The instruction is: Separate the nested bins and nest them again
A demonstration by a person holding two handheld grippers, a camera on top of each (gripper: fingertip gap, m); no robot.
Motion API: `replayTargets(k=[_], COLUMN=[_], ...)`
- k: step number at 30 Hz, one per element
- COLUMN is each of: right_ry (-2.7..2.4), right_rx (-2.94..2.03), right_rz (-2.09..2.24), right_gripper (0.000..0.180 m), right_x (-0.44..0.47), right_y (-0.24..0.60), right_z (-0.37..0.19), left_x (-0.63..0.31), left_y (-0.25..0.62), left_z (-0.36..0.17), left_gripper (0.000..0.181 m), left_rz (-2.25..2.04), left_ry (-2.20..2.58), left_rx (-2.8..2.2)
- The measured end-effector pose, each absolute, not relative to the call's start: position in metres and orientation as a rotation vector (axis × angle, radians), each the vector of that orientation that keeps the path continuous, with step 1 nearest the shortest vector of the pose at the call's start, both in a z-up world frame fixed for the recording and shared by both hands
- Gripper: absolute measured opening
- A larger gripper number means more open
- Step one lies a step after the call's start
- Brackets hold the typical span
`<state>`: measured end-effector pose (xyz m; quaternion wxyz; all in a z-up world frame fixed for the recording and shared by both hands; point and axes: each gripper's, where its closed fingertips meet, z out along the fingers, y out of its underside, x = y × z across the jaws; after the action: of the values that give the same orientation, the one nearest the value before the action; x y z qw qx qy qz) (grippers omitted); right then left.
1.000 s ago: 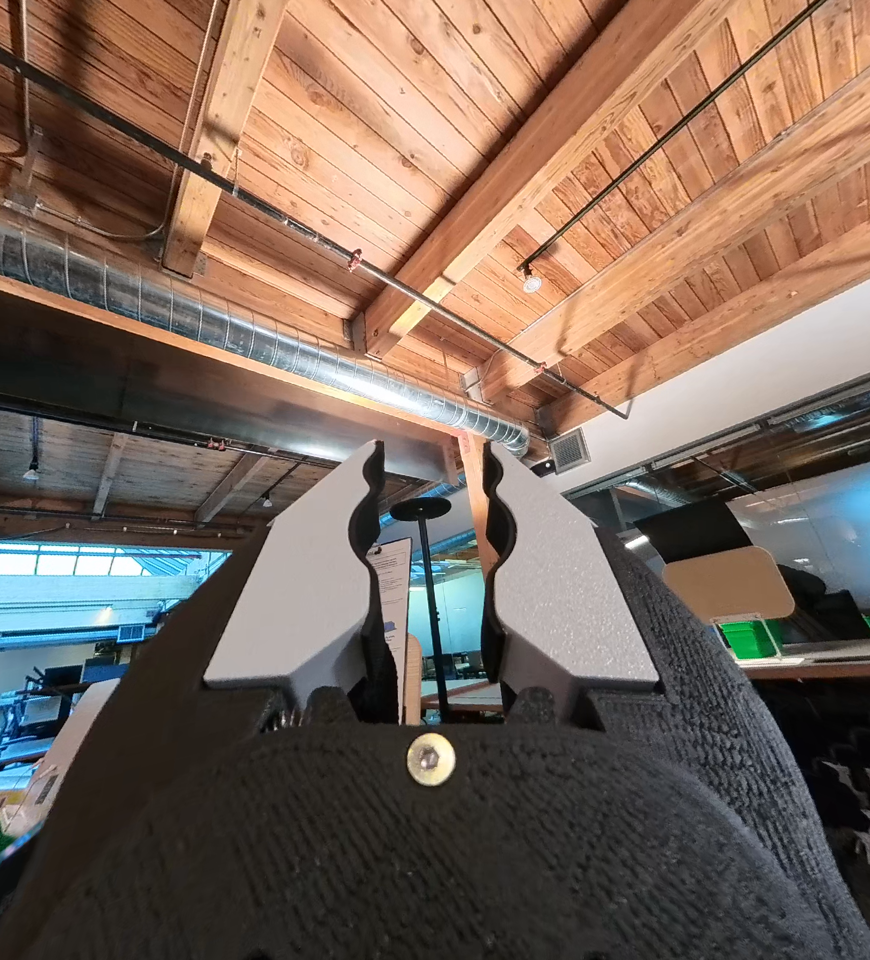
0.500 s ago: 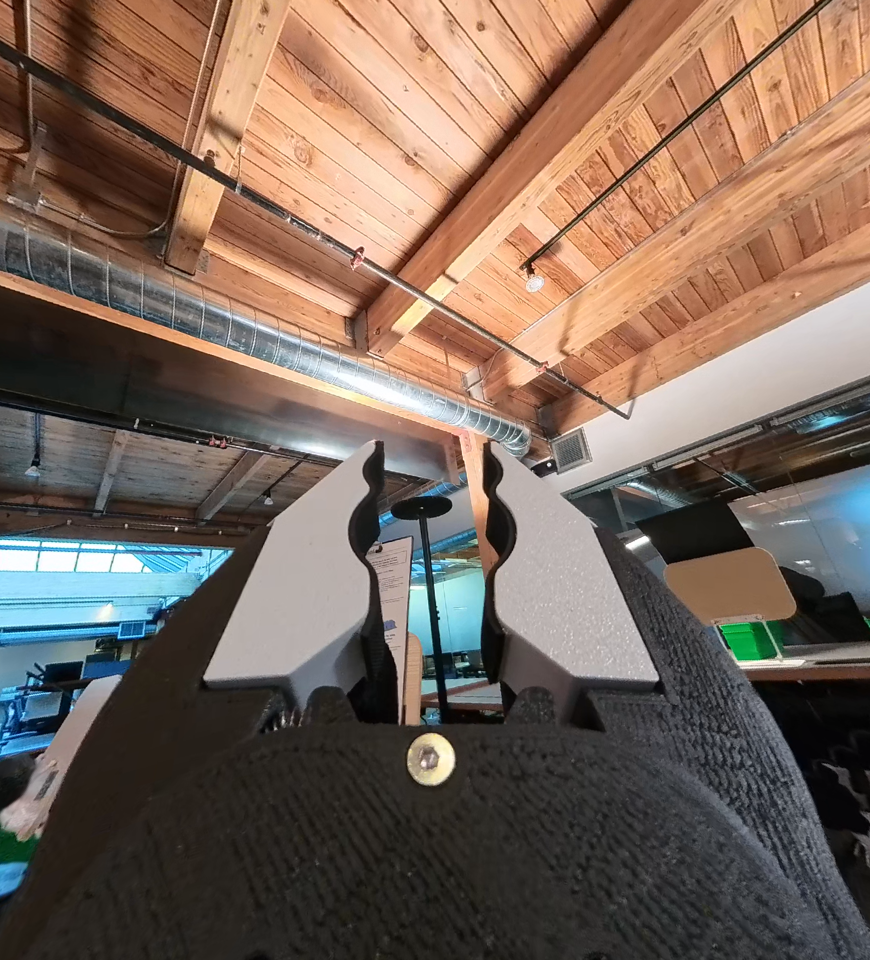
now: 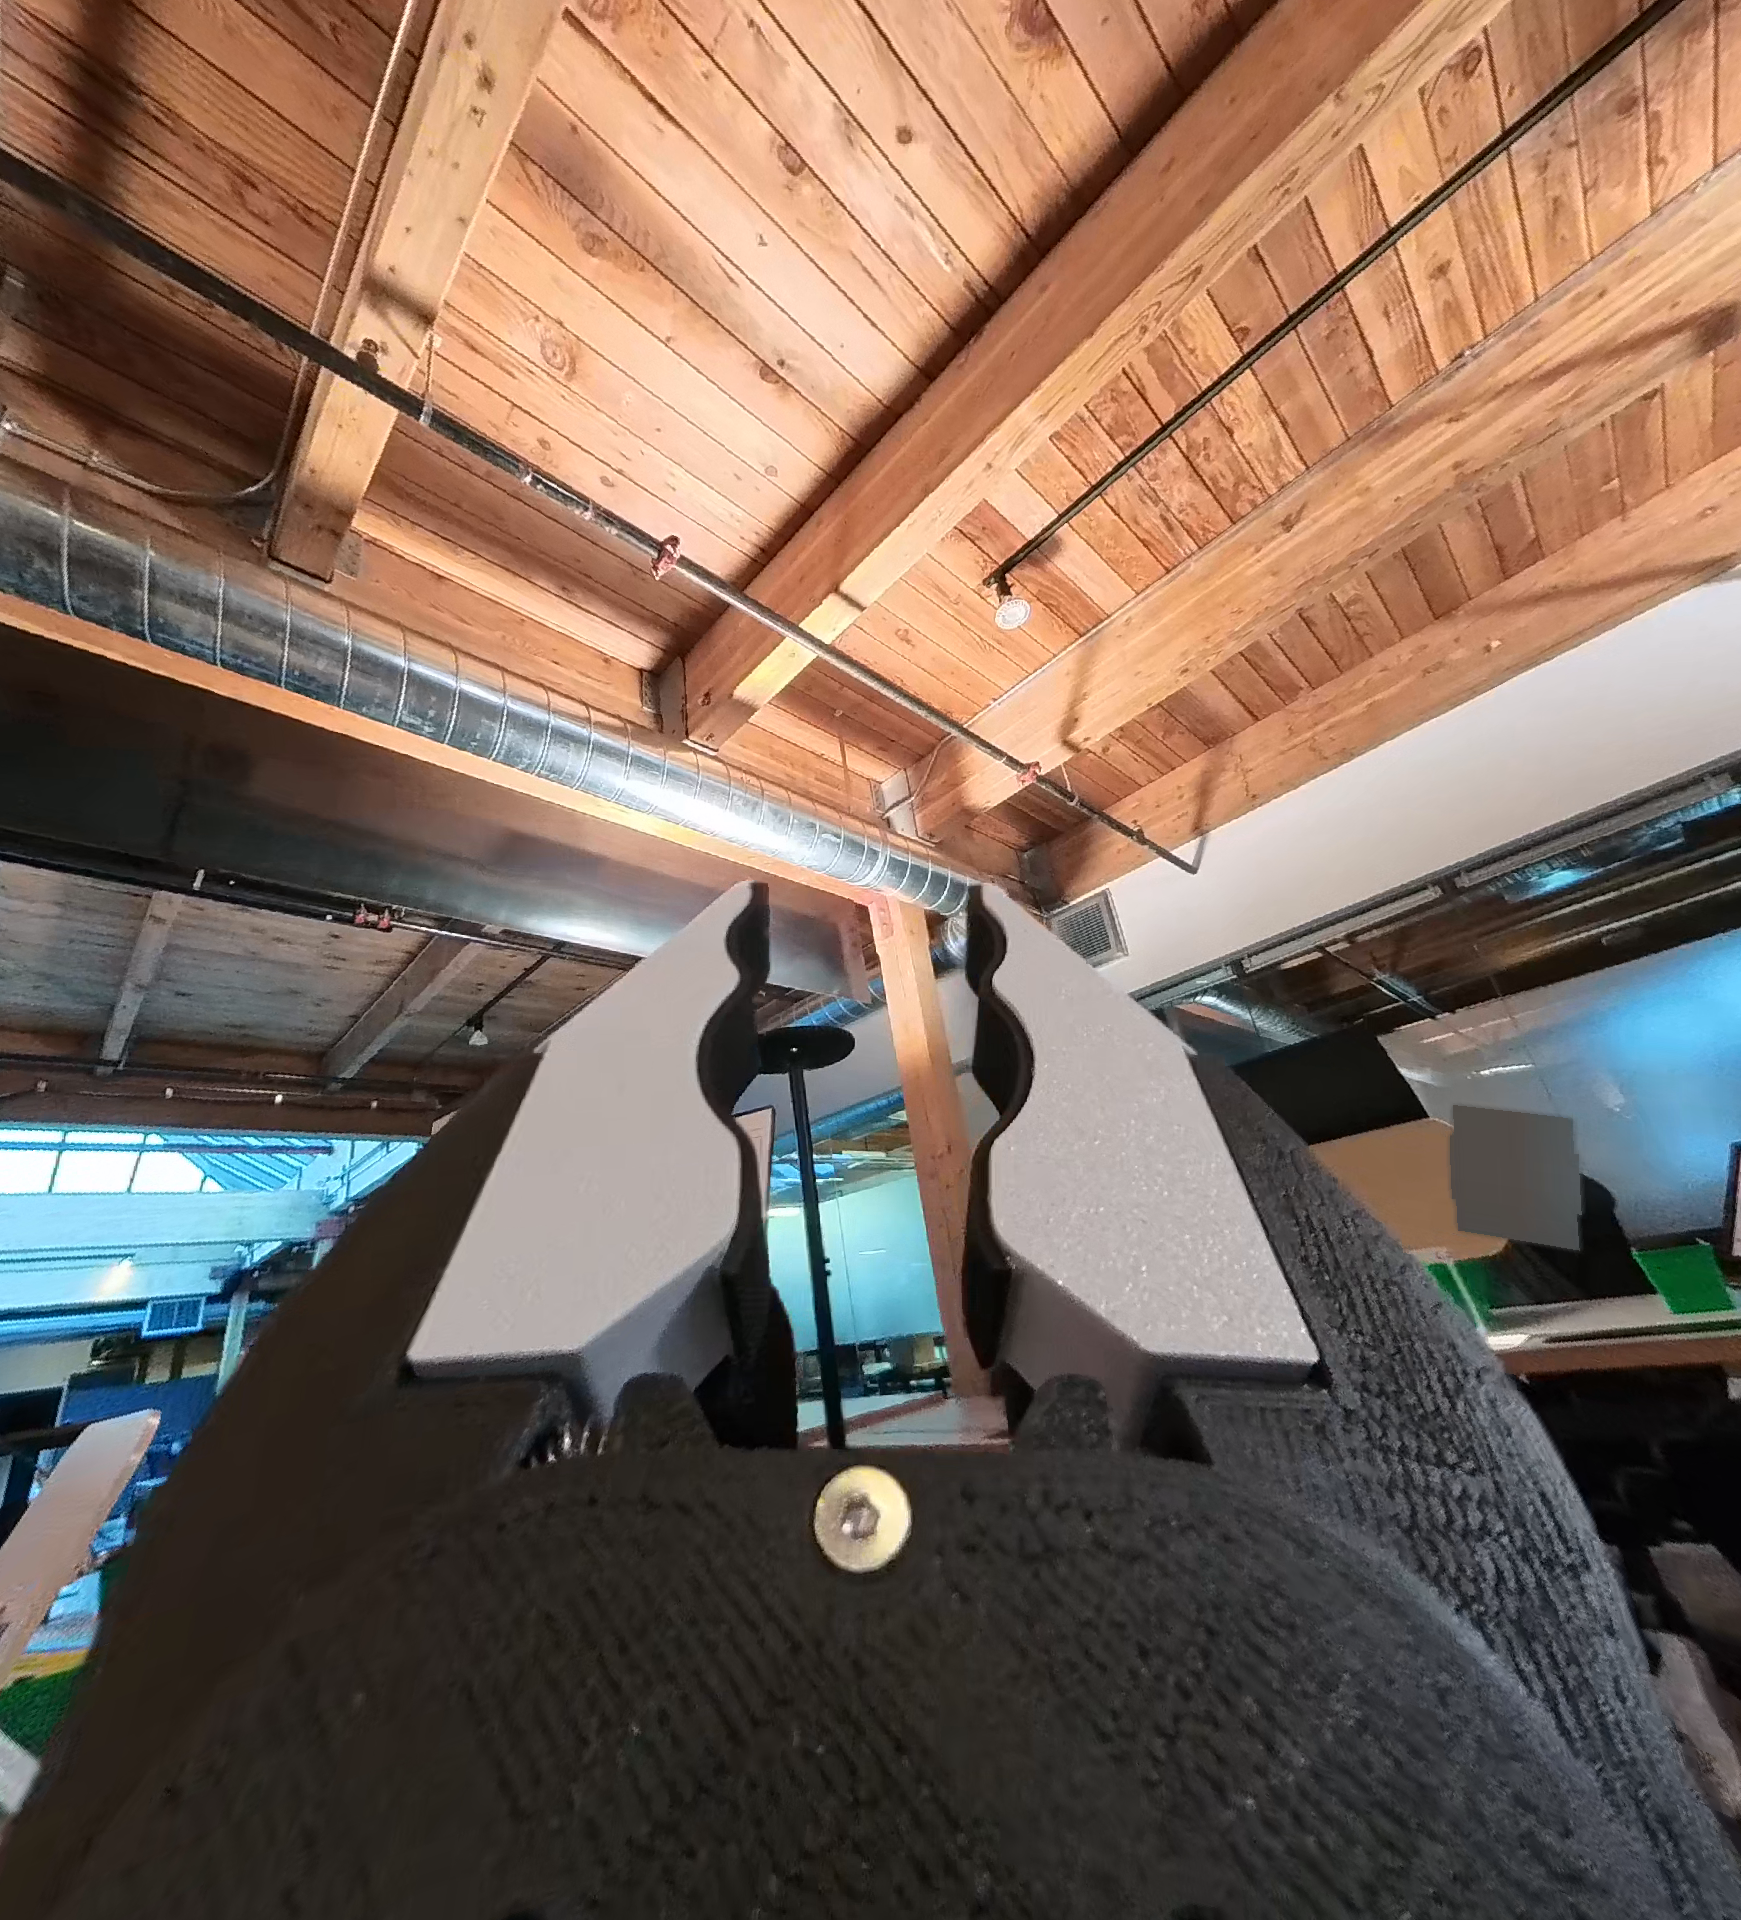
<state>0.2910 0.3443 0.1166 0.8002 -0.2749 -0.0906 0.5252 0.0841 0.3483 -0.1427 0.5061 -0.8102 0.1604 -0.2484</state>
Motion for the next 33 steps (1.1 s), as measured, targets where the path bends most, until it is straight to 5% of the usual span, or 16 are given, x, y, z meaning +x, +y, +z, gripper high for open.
replayTargets(k=[5, 8, 17, 20, 22, 33], right_ry=[-0.19, -0.192, -0.208, -0.214, -0.213, -0.205], right_rx=[-0.587, -0.588, -0.596, -0.599, -0.599, -0.578], right_rz=[1.107, 1.108, 1.12, 1.126, 1.121, 1.116], right_gripper=[0.037, 0.037, 0.037, 0.037, 0.037, 0.037], right_x=[0.293, 0.292, 0.285, 0.282, 0.283, 0.289], right_y=[0.344, 0.344, 0.345, 0.345, 0.345, 0.339], right_z=[0.117, 0.117, 0.116, 0.116, 0.116, 0.118], left_x=[0.17, 0.193, 0.211, 0.198, 0.18, 0.108], left_y=[0.396, 0.421, 0.435, 0.437, 0.442, 0.447], left_z=[-0.173, -0.21, -0.238, -0.237, -0.238, -0.246], left_gripper=[0.138, 0.143, 0.094, 0.093, 0.071, 0.069], left_rz=[-1.204, -1.066, -0.796, -0.644, -0.446, -0.2], left_ry=[0.275, 0.324, 0.464, 0.472, 0.481, 0.322], left_rx=[-2.125, -2.287, -2.477, -2.505, -2.51, -2.631])
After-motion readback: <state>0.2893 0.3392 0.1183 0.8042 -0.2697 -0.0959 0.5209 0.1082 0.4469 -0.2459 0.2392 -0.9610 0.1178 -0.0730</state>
